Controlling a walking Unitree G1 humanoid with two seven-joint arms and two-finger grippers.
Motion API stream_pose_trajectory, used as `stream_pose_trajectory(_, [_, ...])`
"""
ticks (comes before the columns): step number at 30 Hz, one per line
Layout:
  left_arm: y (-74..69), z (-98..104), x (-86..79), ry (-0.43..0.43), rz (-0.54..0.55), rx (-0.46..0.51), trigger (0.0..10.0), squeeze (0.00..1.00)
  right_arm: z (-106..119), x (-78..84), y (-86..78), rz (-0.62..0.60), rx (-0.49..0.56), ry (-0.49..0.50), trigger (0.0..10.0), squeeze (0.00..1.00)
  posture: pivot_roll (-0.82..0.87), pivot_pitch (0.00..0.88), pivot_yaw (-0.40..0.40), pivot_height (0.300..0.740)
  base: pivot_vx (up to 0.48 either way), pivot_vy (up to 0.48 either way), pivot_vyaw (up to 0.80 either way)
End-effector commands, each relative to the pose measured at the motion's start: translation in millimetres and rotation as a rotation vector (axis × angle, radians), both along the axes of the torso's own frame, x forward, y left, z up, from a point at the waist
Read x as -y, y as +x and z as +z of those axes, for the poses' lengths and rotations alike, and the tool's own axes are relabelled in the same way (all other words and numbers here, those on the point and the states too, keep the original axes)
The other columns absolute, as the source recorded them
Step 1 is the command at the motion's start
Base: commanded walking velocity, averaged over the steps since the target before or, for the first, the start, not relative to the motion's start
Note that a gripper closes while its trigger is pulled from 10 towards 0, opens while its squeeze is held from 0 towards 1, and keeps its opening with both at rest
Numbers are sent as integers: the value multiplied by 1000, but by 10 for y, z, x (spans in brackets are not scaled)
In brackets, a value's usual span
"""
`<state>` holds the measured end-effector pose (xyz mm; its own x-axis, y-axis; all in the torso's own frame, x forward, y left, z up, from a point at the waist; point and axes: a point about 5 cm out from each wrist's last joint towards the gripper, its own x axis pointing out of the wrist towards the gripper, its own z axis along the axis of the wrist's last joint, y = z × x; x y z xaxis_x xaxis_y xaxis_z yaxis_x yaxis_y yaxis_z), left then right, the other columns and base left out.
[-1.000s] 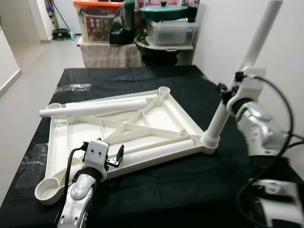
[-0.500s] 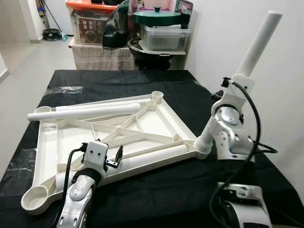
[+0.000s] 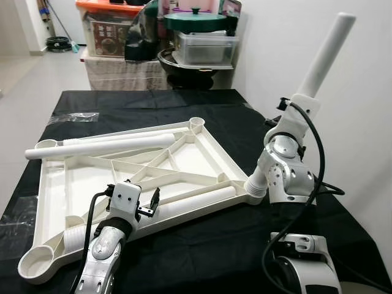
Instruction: Building children table
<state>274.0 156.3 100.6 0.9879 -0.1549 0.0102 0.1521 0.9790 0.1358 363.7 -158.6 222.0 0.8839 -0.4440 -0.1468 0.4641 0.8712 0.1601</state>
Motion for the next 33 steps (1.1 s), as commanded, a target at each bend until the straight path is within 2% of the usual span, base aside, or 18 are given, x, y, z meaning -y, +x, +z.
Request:
stream_pose_trajectory(1, [-21, -85, 5, 13, -2, -37, 10000, 0, -529, -95, -66, 54, -238, 90, 10000, 824, -13, 0, -76, 740, 0, 0, 0])
stream_pose_trajectory(2, [-20, -84, 6, 13, -3, -36, 10000, 0, -515, -85, -68, 47, -229, 93, 10000, 824, -13, 0, -76, 740, 0, 0, 0])
stream_pose_trajectory(3, [-16, -82, 5, 14, -3, -36, 10000, 0, -495, -69, -70, 41, -215, 101, 10000, 1000, -12, 0, -74, 740, 0, 0, 0])
stream_pose_trajectory(10, [-11, -71, -1, 17, -5, -32, 10000, 0, -418, -43, -82, 36, -205, 104, 10000, 1000, -9, 0, -75, 740, 0, 0, 0])
stream_pose_trajectory(12, [-16, -72, -6, 17, -4, -32, 10000, 0, -262, -19, -99, 29, -125, 114, 10000, 1000, -9, 0, -76, 740, 0, 0, 0])
stream_pose_trajectory(17, [-19, -76, -6, 18, -5, -32, 10000, 0, -49, 37, -135, 33, -41, 118, 10000, 1000, -12, 0, -74, 740, 0, 0, 0])
stream_pose_trajectory(18, [-17, -79, -3, 17, -7, -32, 10000, 0, 62, 90, -159, 35, -2, 103, 10000, 1000, -15, 0, -73, 740, 0, 0, 0])
stream_pose_trajectory(24, [-16, -81, 2, 17, -9, -31, 10000, 0, 150, 141, -181, 40, 33, 79, 10000, 1000, -20, 0, -70, 740, 0, 0, 0])
stream_pose_trajectory(25, [-11, -83, 12, 15, -12, -31, 10000, 0, 233, 234, -182, 83, 86, 41, 10000, 1000, -24, 0, -66, 740, 0, 0, 0])
stream_pose_trajectory(26, [-11, -83, 12, 15, -12, -31, 10000, 0, 233, 234, -182, 83, 86, 41, 10000, 1000, -24, 0, -66, 740, 0, 0, 0])
stream_pose_trajectory(27, [-7, -84, 14, 15, -13, -31, 10000, 0, 268, 271, -168, 134, 112, 28, 10000, 1000, -24, 0, -66, 740, 0, 0, 0])
stream_pose_trajectory(31, [-7, -84, 14, 15, -13, -31, 10000, 0, 268, 271, -168, 134, 112, 28, 10000, 1000, -24, 0, -66, 740, 0, 0, 0])
stream_pose_trajectory(32, [-3, -84, 13, 15, -14, -30, 10000, 0, 299, 344, -154, 184, 138, 14, 10000, 0, -24, 0, -67, 740, 0, 0, 0])
stream_pose_trajectory(33, [-3, -84, 13, 15, -14, -30, 10000, 0, 299, 344, -154, 184, 138, 14, 10000, 0, -24, 0, -67, 740, 0, 0, 0])
